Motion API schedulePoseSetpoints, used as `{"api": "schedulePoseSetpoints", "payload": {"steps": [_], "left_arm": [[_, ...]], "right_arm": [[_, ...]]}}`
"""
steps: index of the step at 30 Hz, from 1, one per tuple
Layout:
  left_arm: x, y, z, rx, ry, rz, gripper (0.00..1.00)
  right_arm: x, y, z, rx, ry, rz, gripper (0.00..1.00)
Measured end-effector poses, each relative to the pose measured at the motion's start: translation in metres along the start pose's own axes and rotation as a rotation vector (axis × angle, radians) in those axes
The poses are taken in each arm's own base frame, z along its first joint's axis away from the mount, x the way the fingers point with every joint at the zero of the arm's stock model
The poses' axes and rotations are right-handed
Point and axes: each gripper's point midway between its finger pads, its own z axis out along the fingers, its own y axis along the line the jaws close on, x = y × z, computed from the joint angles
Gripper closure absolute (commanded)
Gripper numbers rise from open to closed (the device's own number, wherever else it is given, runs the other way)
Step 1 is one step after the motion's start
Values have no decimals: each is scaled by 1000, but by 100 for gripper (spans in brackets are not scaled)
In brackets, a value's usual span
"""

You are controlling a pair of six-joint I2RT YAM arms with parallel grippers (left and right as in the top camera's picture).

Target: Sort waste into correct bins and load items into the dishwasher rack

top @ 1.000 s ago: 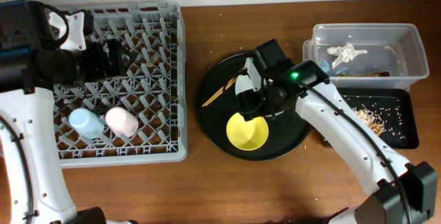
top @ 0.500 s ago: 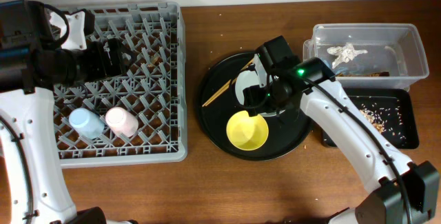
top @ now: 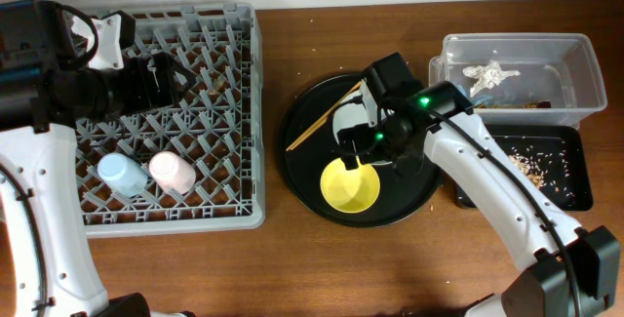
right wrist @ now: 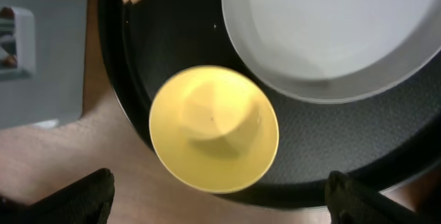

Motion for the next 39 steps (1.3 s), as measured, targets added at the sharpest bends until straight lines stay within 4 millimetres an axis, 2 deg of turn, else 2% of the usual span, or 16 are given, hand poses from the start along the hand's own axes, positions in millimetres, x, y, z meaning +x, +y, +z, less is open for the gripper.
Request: {"api": "schedulePoseSetpoints", "payload": {"steps": [6,8,11,12,13,14,17,18,19,20,22,25,27,31,35,39], "left_arm": [[0,0,0,0,0,0,1],[0,0,0,0,0,0,1],[0,0,0,0,1,0,1],[0,0,0,0,0,0,1],[0,0,0,0,1,0,1],[0,0,0,3,0,0,1],[0,-1,0,4,1,0,1],[0,-1,0,3,1,0,1],[0,-1,0,4,1,0,1],[0,-1,0,6,1,-1,1],[1,-1,0,7,3,-1,1],[1,-1,0,6,2,-1,1],[1,-1,0,8,3,-1,1],[1,-1,0,8,3,-1,1],[1,-1,0,7,2,-1,1],[0,-1,0,7,2,0,1]], "right_arm": [[3,-2,0,8,11,-7,2],[22,-13,-2,59,86,-8,2],[34,-26,-13,105,111,-16,2],[30,-29,-24,118,67,-34,1],[20,-29,-56,132,-75,-87,2],[17,-29,-69,136,-127,-106,2],[8,-25,-137,151,-411,-203,2],[9,-26,-164,161,-520,-224,2],[11,-30,-179,171,-587,-226,2],[20,-41,-201,201,-699,-214,1],[35,-58,-215,241,-813,-181,2],[60,-82,-195,287,-841,-136,2],[90,-102,-158,321,-804,-97,1],[110,-125,-118,368,-911,-49,1],[110,-138,-73,380,-1045,-52,1],[97,-142,-59,380,-1215,-78,2]]}}
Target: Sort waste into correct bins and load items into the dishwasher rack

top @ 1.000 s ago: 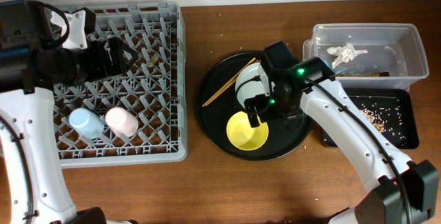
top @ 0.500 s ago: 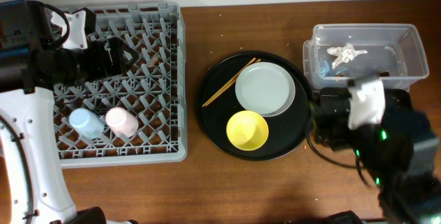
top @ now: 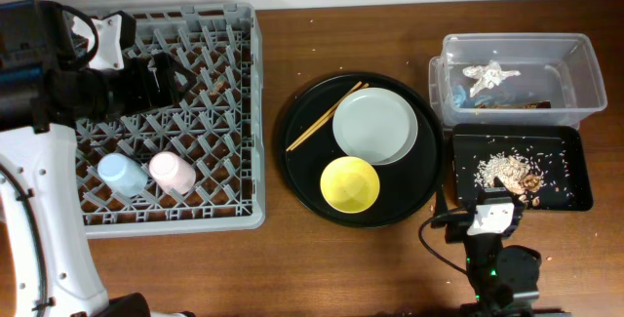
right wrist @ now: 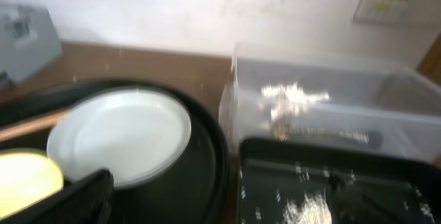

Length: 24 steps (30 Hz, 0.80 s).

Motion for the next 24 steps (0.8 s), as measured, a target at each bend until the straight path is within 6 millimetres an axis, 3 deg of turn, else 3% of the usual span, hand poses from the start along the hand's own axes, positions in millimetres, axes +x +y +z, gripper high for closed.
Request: {"api": "schedulePoseSetpoints", "payload": {"steps": [3,19,22,23,24], "left_arm": [[0,0,0,0,1,-1,1],[-3,-4,0,22,-12,-4,1],[-10,-24,2,109,-32,-6,1],[-3,-45,11,134,-1,33,1],[20,-80,31,155,83,112,1]], "right_arm": [[-7,0,4,2,-81,2,2],[-2,1,5,1,-65,2,2],[-2,1,5,1,-65,2,2],[-2,1,5,0,-65,2,2],[-2,1,5,-1,-65,2,2]]}}
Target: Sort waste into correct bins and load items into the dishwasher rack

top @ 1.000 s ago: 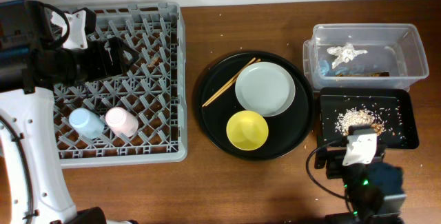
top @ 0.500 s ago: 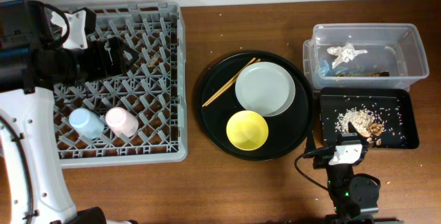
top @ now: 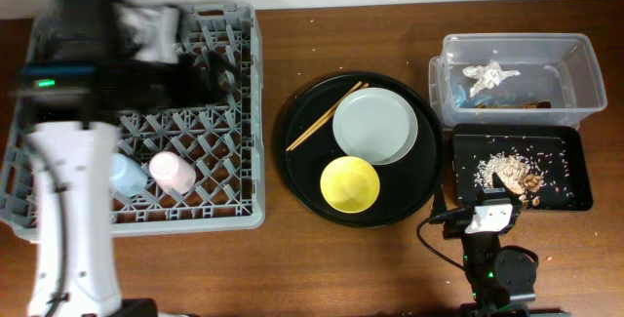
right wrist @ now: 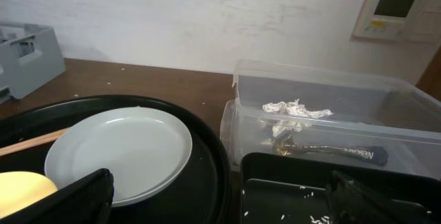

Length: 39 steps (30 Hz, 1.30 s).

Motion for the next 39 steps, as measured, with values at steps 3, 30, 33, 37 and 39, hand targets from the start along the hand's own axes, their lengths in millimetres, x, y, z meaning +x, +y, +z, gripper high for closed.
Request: {"api": "schedulePoseSetpoints", "payload": {"steps": [3,30,33,37,39], "left_arm": [[33,-32,65,-86,146,132,4],[125,14,221,-472,528,241,100],[44,74,140,-833,312,137,100],[-12,159,35,-1308,53,13,100],[-30,194,5,-1471,-77,-48,100]], "right_arm": [[0,0,0,-2,0,0,2],[0,0,0,-2,-2,0,2],[0,0,0,-2,-2,0,2],[0,0,0,-2,-2,-1,2],[0,0,0,-2,-2,0,2]]}}
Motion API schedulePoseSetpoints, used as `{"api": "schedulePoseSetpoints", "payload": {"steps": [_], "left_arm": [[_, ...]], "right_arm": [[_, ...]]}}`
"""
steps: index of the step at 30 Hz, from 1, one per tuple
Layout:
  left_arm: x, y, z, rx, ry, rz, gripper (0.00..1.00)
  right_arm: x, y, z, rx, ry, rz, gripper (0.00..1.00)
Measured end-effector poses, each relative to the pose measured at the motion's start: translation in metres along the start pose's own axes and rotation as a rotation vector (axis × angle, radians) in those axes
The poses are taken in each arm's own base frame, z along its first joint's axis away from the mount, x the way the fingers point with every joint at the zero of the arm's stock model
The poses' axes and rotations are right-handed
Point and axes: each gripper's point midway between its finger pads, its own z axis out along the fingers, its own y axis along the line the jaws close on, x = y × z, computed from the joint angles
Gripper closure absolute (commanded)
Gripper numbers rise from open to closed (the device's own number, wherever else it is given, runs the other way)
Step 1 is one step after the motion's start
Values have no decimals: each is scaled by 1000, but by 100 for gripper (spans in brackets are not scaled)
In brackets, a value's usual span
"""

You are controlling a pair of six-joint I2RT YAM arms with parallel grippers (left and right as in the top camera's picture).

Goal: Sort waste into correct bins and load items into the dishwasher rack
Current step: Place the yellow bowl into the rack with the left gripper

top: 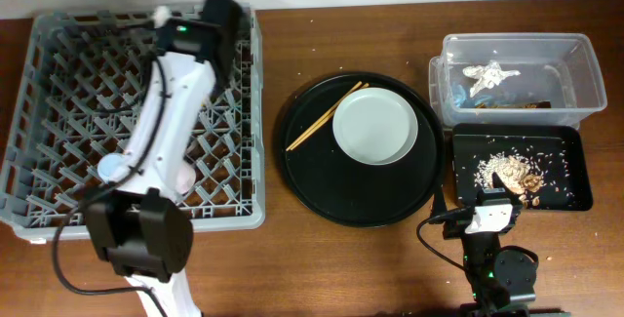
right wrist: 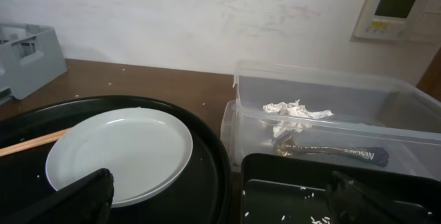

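Note:
A white plate (top: 375, 129) (right wrist: 117, 155) and a pair of chopsticks (top: 322, 117) (right wrist: 27, 143) lie on the round black tray (top: 312, 176). My left arm stretches up across the grey dishwasher rack (top: 58, 83). Its gripper (top: 220, 19) is at the rack's back right corner, and its jaws are hidden from above. A blue cup (top: 110, 169) peeks out beside that arm. My right gripper (right wrist: 220, 186) stands open and empty, low at the table's front edge, with the arm folded (top: 492, 258). No yellow bowl shows anywhere.
A clear bin (top: 517, 78) (right wrist: 331, 114) at the back right holds a crumpled tissue (top: 487, 75) and a wrapper. In front of it lies a black rectangular tray (top: 565, 171) with rice and food scraps.
The yellow bowl is gone from the black tray. My left arm now reaches across the rack to its back right corner and covers the pink cup. The right arm has not moved.
First my right gripper hung open over the yellow bowl on the tray, with the left arm at the rack's left. Then the right arm was folded at the front edge and the bowl stayed put. Later the left arm was blurred over the rack. Now the bowl is out of sight.

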Motion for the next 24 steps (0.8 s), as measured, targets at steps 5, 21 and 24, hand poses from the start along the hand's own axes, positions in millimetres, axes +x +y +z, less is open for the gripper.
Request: {"api": "schedulePoseSetpoints", "payload": {"steps": [5,21,24], "left_arm": [[-14,59,44,-293,-70,-135,100],[44,27,104,-384,-65,-94,100],[40,41,97,-490,-107,-72,100]], "right_arm": [[0,0,0,0,0,0,2],[0,0,0,0,0,0,2],[0,0,0,0,0,0,2]]}}
